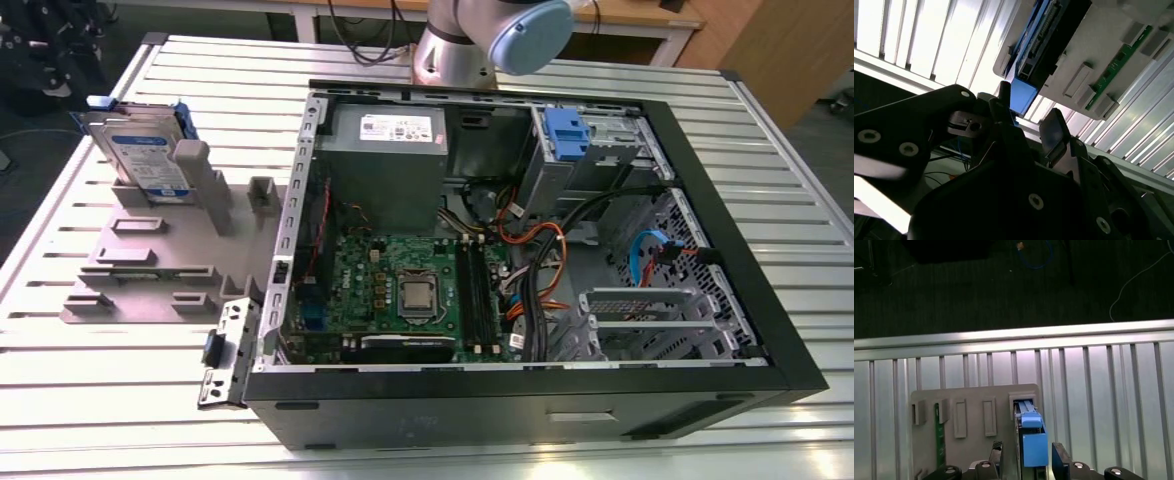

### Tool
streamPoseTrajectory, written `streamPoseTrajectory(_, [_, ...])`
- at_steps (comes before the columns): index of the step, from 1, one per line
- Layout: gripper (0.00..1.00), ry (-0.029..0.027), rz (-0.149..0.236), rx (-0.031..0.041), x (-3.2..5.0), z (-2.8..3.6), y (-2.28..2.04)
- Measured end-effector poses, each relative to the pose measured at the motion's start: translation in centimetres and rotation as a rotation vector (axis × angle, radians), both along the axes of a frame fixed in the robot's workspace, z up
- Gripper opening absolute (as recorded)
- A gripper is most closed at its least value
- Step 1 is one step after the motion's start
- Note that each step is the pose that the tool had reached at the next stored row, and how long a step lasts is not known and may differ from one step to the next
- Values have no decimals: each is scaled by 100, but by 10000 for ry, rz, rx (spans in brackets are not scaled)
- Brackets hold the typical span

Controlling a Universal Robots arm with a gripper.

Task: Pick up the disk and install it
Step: 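Pick up the disk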

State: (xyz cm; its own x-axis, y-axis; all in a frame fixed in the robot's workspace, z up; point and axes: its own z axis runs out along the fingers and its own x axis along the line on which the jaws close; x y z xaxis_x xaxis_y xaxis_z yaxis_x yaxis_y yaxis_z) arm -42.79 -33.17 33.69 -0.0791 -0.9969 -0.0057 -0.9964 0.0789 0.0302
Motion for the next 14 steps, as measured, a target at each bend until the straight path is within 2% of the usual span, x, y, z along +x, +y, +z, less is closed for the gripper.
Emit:
streamPoseTrajectory(3, [51,-30,31,0,-12,-21,35])
streamPoseTrajectory(9, [51,-162,164,-1,-43,-72,38])
streamPoseTrajectory(14, [51,-212,215,0,-104,-115,37])
